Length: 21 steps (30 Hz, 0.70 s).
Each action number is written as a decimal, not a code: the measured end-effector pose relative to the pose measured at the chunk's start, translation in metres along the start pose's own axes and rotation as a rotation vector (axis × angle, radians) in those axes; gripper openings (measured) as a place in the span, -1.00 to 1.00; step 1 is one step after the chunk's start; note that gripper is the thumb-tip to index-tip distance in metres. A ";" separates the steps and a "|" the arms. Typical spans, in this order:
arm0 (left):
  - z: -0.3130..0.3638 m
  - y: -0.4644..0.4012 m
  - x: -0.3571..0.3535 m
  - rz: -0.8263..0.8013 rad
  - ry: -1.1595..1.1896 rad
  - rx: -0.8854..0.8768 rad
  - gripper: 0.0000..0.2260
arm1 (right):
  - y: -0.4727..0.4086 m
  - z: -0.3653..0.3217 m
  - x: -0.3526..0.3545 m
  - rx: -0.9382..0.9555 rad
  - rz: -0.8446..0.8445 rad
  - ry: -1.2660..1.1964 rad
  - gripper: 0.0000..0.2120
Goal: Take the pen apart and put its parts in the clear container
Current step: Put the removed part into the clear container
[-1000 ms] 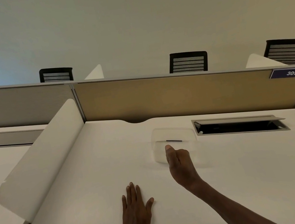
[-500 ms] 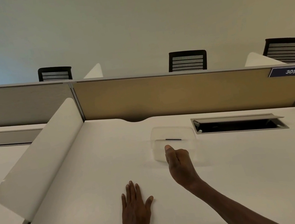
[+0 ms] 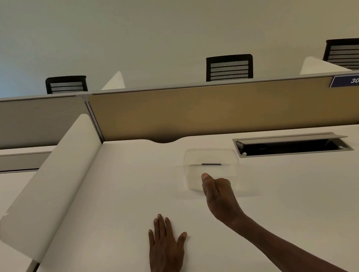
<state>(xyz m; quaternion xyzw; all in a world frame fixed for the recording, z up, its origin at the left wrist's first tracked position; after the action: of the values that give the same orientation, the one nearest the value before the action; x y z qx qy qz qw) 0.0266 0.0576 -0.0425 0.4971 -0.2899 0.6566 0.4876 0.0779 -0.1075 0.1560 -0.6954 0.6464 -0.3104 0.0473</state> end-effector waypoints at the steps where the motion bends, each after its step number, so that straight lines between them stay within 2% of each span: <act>1: 0.000 0.000 0.000 0.002 -0.003 0.000 -0.29 | 0.000 0.000 0.000 0.000 0.001 -0.001 -0.47; 9: -0.001 -0.001 -0.002 -0.008 0.011 0.000 -0.29 | 0.000 0.003 0.002 -0.023 0.000 -0.025 -0.48; 13: -0.001 -0.002 -0.002 -0.008 -0.006 0.011 -0.29 | 0.002 0.005 0.001 -0.103 -0.002 -0.085 -0.48; 17: 0.000 -0.003 -0.002 -0.048 -0.001 0.039 -0.29 | -0.001 0.012 -0.002 -0.252 -0.051 -0.245 -0.46; 21: 0.011 -0.006 0.014 -0.171 0.183 0.089 -0.40 | -0.008 0.016 0.000 -0.400 -0.036 -0.500 -0.52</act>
<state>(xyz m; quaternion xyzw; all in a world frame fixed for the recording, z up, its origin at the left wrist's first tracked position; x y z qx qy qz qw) 0.0356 0.0553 -0.0262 0.4791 -0.1712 0.6675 0.5438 0.0926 -0.1114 0.1467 -0.7568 0.6507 0.0027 0.0615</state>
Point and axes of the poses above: each hand's wrist, its own y-axis away from the middle knuckle, its own x-axis out of the back of the hand, z = x × y, the point moved 4 cm from there along -y, towards the middle knuckle, and after that the axes turned 10 degrees about x, right-handed, at the moved point
